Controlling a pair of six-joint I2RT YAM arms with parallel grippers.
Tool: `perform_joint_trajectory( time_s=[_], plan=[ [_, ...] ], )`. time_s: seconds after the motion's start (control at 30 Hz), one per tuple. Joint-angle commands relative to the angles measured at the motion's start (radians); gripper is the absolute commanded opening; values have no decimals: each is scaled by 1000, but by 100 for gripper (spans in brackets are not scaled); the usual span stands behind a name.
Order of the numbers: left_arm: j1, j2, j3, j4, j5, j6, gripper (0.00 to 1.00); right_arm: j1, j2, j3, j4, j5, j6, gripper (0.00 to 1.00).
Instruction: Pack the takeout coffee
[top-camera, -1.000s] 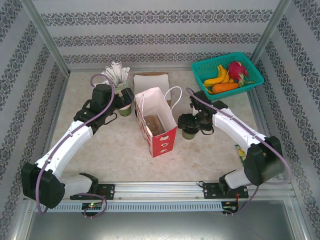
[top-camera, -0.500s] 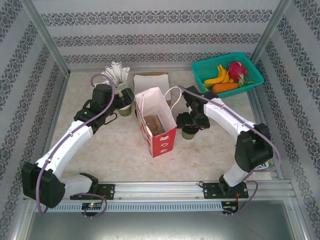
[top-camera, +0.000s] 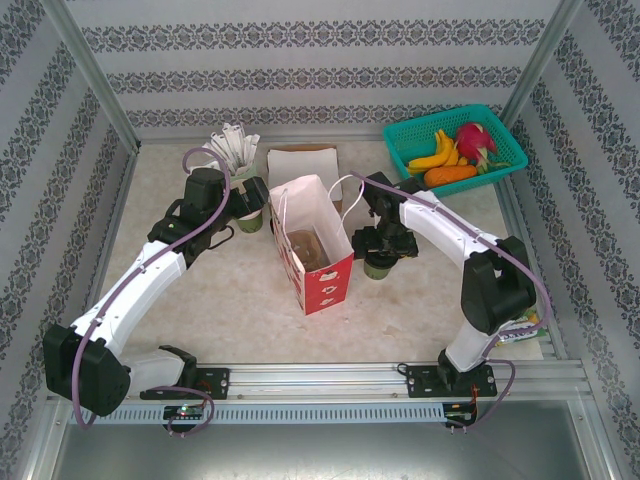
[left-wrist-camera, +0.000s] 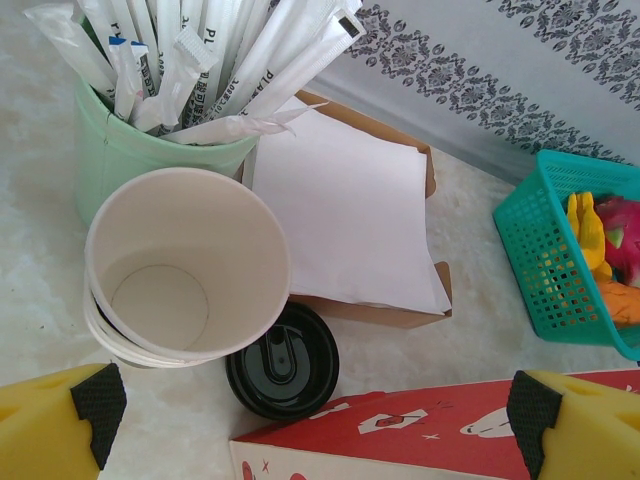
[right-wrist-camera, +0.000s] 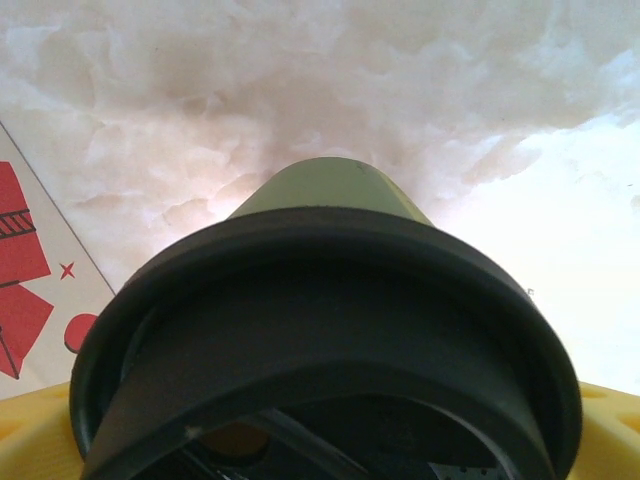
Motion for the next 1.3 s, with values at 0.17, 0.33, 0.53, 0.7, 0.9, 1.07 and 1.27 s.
perform_joint_trajectory(
  time_s=[0.17,0.33,0.53,0.7,0.9,1.07,1.27],
  plan=[
    [-13,-3,9,-19,-4,25,100,7,24,15,-7,11,-14,97],
    [-12,-4,5,-20,-4,29,100,2,28,18,-5,12,-16,88],
    [-11,-15,4,-16,-1,36,99,-1,7,24,-33,29,-42,81],
    [2,-17,47,-26,37,96,100,-10,-14,19,-53,48,-59,81],
    [19,63,238,-154,173,320,100,-16,-55,13,-67,47,-96,75],
    [20,193,402,-228,241,534,100,-24,-87,-3,-74,47,-117,72],
    [16,370,615,-373,400,777,97,-27,-136,-38,-59,45,-113,70]
  ],
)
